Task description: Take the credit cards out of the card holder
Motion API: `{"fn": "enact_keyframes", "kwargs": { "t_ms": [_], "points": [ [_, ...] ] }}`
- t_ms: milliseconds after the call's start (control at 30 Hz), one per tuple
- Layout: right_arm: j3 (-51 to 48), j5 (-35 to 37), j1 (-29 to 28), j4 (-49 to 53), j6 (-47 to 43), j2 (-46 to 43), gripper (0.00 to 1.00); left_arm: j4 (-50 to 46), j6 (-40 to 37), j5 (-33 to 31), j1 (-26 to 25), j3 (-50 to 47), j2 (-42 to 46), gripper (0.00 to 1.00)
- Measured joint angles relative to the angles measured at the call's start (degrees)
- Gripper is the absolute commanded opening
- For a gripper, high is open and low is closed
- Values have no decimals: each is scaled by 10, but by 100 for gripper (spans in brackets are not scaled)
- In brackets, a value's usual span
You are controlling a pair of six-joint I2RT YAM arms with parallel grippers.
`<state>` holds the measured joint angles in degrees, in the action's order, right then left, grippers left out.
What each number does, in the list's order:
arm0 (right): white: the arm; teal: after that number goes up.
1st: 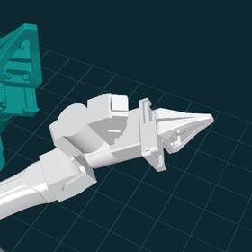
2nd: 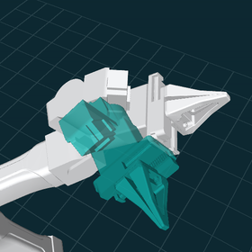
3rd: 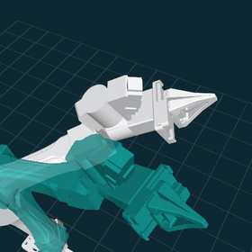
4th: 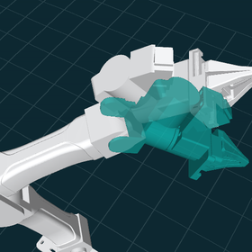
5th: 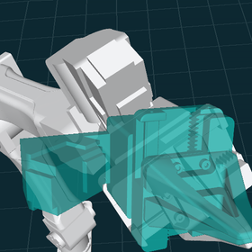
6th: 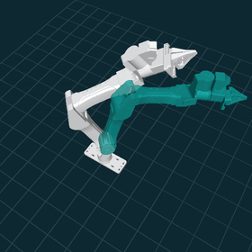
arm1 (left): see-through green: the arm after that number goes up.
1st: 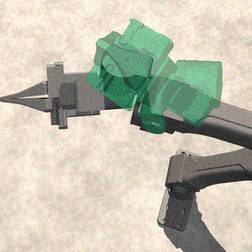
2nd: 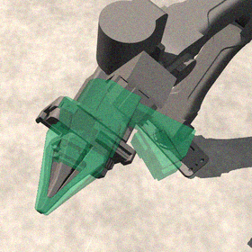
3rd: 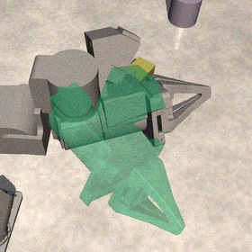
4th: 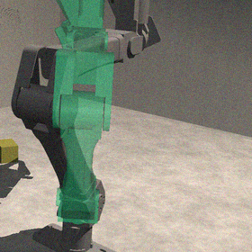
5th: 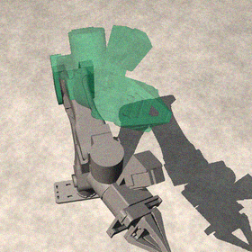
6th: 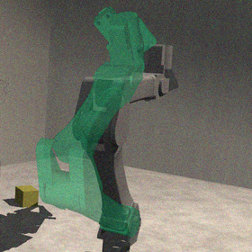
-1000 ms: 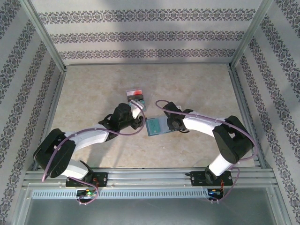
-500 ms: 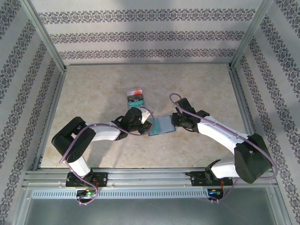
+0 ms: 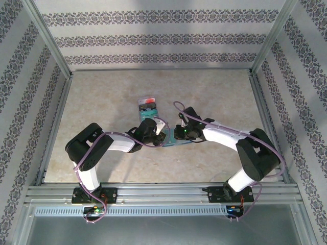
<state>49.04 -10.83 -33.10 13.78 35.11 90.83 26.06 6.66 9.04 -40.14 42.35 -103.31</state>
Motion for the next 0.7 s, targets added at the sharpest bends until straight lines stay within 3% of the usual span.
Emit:
{"fn": "enact_keyframes", "kwargs": {
  "t_ms": [700],
  "points": [
    [-1,-81,27,-82,23,63,25,19,10,10,0,0,-10,13]
  ]
}}
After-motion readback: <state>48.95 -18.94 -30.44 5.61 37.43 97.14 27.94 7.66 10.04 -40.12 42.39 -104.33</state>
